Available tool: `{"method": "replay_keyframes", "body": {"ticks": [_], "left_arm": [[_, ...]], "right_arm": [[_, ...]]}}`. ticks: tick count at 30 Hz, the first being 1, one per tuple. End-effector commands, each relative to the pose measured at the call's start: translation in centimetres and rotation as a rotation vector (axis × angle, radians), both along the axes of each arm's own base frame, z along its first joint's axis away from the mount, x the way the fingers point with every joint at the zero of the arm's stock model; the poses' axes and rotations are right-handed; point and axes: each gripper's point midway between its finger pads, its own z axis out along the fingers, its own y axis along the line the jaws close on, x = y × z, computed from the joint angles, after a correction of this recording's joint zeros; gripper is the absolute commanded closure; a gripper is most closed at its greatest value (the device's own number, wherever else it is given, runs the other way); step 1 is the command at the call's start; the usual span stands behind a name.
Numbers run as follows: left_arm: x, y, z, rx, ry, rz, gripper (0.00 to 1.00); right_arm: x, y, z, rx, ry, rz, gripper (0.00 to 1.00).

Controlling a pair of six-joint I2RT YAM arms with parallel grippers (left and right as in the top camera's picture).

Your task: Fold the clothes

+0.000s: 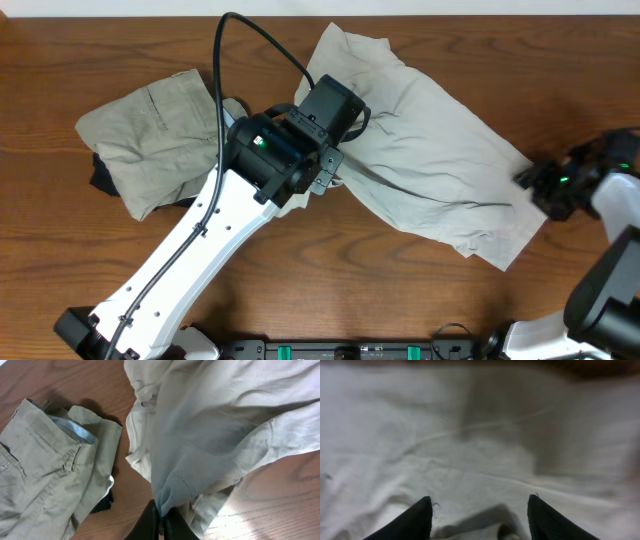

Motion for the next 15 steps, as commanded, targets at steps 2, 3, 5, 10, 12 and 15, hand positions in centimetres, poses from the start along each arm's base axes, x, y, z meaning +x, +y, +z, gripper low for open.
{"method": "replay_keyframes", "body": {"ticks": [2, 3, 5, 10, 12, 15], "left_arm": [[0.3, 0.4, 0.7, 0.011, -0.029, 0.007, 0.94], [0.3, 0.4, 0.7, 0.012, -0.028, 0.007, 0.94], [0.3, 0.4, 0.7, 0.012, -0.028, 0.007, 0.94], [0.1, 0.6, 0.6, 0.019, -0.02, 0.007, 0.94], [0.0, 0.6, 0.6, 0.022, -0.017, 0.007, 0.94], [0.0, 0.7, 0.6, 0.023, -0.016, 0.006, 0.94]], "right_arm": [[-0.7, 3.5, -1.7, 0.069, 0.042, 0.081, 0.53], [-0.9, 3.8, -1.7, 0.071, 0.05, 0.092, 0.53], [-1.3, 4.0, -1.6, 0.076, 0.064, 0.1, 0.54], [-3.0, 2.8, -1.4, 0.021, 0.125, 0.087, 0.52], [-3.5, 2.3, -1.0, 0.011, 0.128, 0.098, 0.58], [-4.4, 1.8, 0.1, 0.01, 0.128, 0.11, 0.62]]}}
